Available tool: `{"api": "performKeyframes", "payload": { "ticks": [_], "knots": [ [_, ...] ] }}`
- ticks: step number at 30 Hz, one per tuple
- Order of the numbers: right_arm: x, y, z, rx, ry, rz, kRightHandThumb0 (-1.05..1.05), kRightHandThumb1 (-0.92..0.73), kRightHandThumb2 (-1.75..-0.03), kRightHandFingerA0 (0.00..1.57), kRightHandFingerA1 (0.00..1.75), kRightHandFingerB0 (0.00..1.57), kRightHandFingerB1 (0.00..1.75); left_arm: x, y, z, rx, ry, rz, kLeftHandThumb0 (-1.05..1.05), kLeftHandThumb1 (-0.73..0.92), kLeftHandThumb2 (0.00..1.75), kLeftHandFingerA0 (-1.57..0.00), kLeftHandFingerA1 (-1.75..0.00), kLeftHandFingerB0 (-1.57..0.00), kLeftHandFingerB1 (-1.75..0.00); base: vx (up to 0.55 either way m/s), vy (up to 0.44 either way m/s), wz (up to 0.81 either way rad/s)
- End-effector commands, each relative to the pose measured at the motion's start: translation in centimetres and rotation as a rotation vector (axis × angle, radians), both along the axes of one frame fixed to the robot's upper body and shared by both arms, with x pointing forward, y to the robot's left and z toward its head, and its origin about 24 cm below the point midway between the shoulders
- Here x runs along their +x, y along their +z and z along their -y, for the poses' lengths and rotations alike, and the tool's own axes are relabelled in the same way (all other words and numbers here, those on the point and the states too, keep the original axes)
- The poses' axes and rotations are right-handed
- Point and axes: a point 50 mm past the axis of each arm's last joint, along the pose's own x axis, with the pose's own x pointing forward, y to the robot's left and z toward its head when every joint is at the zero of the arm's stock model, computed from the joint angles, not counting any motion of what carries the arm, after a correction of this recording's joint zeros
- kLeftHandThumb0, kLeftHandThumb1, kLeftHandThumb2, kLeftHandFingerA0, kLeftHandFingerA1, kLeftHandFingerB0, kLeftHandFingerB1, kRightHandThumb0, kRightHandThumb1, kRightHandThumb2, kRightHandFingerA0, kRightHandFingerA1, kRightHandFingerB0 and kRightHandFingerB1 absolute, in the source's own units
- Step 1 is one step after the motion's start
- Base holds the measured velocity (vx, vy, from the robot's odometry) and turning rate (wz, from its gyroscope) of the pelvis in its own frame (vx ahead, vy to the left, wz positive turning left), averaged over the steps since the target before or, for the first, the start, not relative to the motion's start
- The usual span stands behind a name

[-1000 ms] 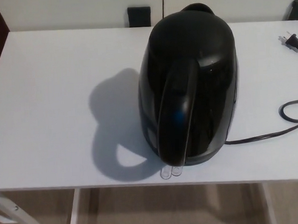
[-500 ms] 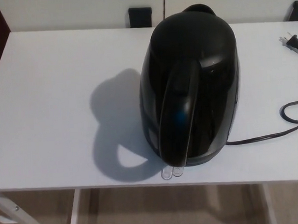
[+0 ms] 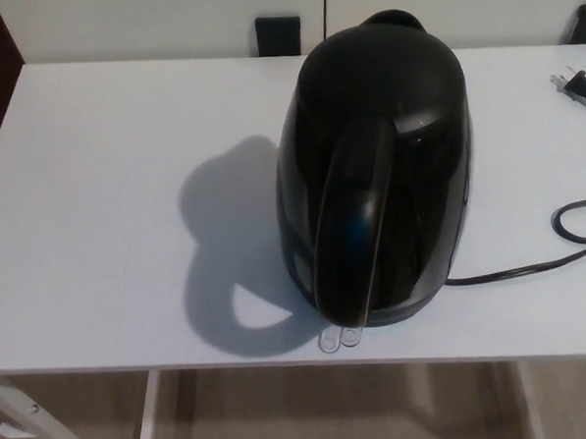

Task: The robot walk towards a table in front and click the button on the base of the boilling pot using its left middle finger

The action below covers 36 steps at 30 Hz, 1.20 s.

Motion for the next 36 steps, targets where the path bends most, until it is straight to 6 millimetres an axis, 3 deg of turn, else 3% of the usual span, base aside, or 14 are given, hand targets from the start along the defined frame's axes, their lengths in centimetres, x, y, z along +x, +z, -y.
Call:
{"api": "performKeyframes", "payload": {
  "ticks": [1, 2, 4, 5, 10, 11, 12, 13, 19, 20, 21, 25, 26, 36],
  "knots": [
    [0.0, 0.2, 0.8, -0.022, -0.008, -0.010, 0.23, -0.92, -0.86, 0.31, 0.53, 0.11, 0.42, -3.0, 4.0, 4.2, 0.061, -0.407, 0.207, -0.55, 0.45, 0.73, -0.29, -0.44, -0.20, -0.39, 0.00, 0.000, 0.00],
    [0.0, 0.2, 0.8, -0.023, -0.008, -0.011, 0.23, -0.92, -0.86, 0.31, 0.53, 0.11, 0.42, -3.0, 4.0, 4.3, 0.063, -0.410, 0.209, -0.55, 0.45, 0.73, -0.29, -0.44, -0.20, -0.39, 0.00, 0.000, 0.00],
    [0.2, 0.2, 0.8, -0.028, -0.006, -0.010, 0.23, -0.92, -0.81, 0.34, 0.53, 0.13, 0.42, -3.0, 4.9, 5.0, 0.050, -0.474, 0.376, -0.58, 0.46, 0.75, -0.30, -0.45, -0.20, -0.40, 0.00, 0.000, 0.00],
    [0.2, 0.3, 0.8, -0.024, -0.003, -0.008, 0.23, -0.92, -0.88, 0.33, 0.56, 0.10, 0.43, -2.8, 5.3, 5.2, 0.090, -0.506, 0.485, -0.55, 0.64, 0.59, -0.32, -0.32, -0.25, -0.29, 0.00, 0.000, 0.00],
    [-0.1, 0.4, 0.7, 0.020, -0.007, 0.008, 0.23, -0.92, -0.86, 0.36, 0.60, 0.10, 0.44, -2.7, 6.0, 5.6, 0.227, -0.597, 0.793, -0.54, 0.66, 0.61, -0.26, -0.31, -0.24, -0.29, 0.00, 0.000, 0.00],
    [-0.2, 0.5, 0.7, 0.024, -0.001, 0.012, 0.24, -0.92, -0.95, 0.33, 0.60, 0.06, 0.44, -2.6, 5.9, 5.6, 0.242, -0.599, 0.822, -0.54, 0.67, 0.61, -0.25, -0.30, -0.24, -0.29, 0.00, 0.000, 0.00],
    [-0.4, 0.6, 0.7, 0.035, 0.012, 0.031, 0.15, -0.87, -1.28, 0.21, 0.58, 0.15, 0.56, -2.2, 6.0, 5.5, 0.310, -0.631, 0.912, -0.54, 0.70, 0.62, -0.23, -0.29, -0.21, -0.28, 0.00, 0.000, 0.00],
    [-0.4, 0.6, 0.7, 0.038, 0.013, 0.031, 0.23, -0.92, -0.94, 0.33, 0.60, 0.05, 0.44, -2.1, 6.0, 5.5, 0.330, -0.635, 0.945, -0.55, 0.70, 0.62, -0.23, -0.29, -0.22, -0.28, 0.00, 0.000, 0.00],
    [-0.1, 0.6, 0.8, 0.026, 0.010, 0.022, 0.22, -0.92, -0.83, 0.36, 0.61, 0.10, 0.44, -1.0, 5.2, 5.0, 0.455, -0.654, 1.095, -0.57, 0.72, 0.63, -0.16, -0.27, -0.17, -0.27, 0.00, 0.000, 0.00],
    [-0.1, 0.5, 0.8, 0.033, 0.003, 0.017, 0.22, -0.92, -0.95, 0.32, 0.61, 0.04, 0.44, -0.6, 4.9, 4.8, 0.471, -0.651, 1.131, -0.59, 0.71, 0.62, -0.18, -0.28, -0.18, -0.27, 0.00, 0.000, 0.00],
    [-0.1, 0.5, 0.8, 0.032, 0.000, 0.016, 0.23, -0.92, -0.94, 0.33, 0.61, 0.06, 0.44, -0.4, 4.7, 4.7, 0.488, -0.651, 1.147, -0.34, 0.52, 1.05, 0.00, -0.49, 0.00, -0.48, 0.00, 0.000, 0.00],
    [0.1, 0.4, 0.8, -0.005, -0.006, 0.012, 0.23, -0.92, -0.84, 0.36, 0.59, 0.11, 0.44, 0.5, 4.1, 4.3, 0.521, -0.637, 1.156, -0.35, 0.50, 1.04, 0.00, -0.49, 0.00, -0.48, 0.00, 0.000, 0.00],
    [0.1, 0.4, 0.8, -0.009, -0.008, 0.008, 0.22, -0.92, -0.85, 0.36, 0.59, 0.11, 0.43, 0.6, 4.0, 4.3, 0.527, -0.631, 1.164, -0.63, 0.71, 0.63, -0.17, -0.27, -0.17, -0.27, 0.00, 0.000, 0.00],
    [-0.1, 0.1, 0.7, -0.014, -0.006, -0.007, 0.23, -0.92, -0.84, 0.36, 0.57, 0.11, 0.42, 1.4, 3.6, 4.1, 0.559, -0.613, 1.218, -0.63, 0.73, 0.63, -0.19, -0.27, -0.21, -0.28, 0.00, 0.000, 0.00]
  ]
}}
